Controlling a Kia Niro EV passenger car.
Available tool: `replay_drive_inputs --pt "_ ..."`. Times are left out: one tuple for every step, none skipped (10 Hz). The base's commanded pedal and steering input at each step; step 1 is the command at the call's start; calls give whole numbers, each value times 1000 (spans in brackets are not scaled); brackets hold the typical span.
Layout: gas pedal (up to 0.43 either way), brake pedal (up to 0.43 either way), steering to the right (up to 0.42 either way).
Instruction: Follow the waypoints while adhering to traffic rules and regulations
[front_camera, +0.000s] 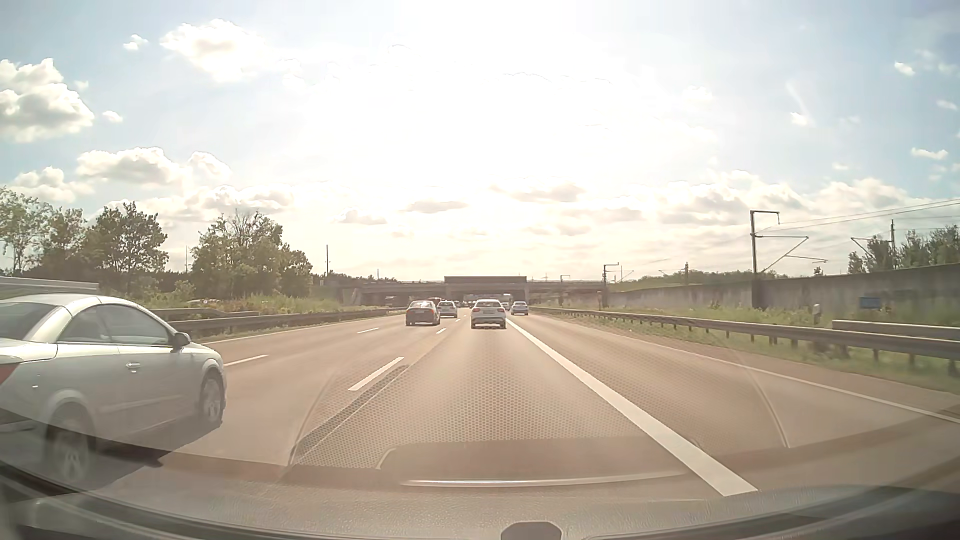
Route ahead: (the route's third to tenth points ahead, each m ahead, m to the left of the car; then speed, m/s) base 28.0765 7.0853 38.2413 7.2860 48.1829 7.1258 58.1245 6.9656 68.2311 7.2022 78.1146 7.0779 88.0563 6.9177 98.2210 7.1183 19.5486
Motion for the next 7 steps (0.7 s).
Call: replay_drive_inputs --pt "0 0 -1" --pt "28 0 -1" --pt "39 0 -1" --pt "39 0 -1" --pt "39 0 -1" --pt "39 0 -1" --pt "47 0 -1"
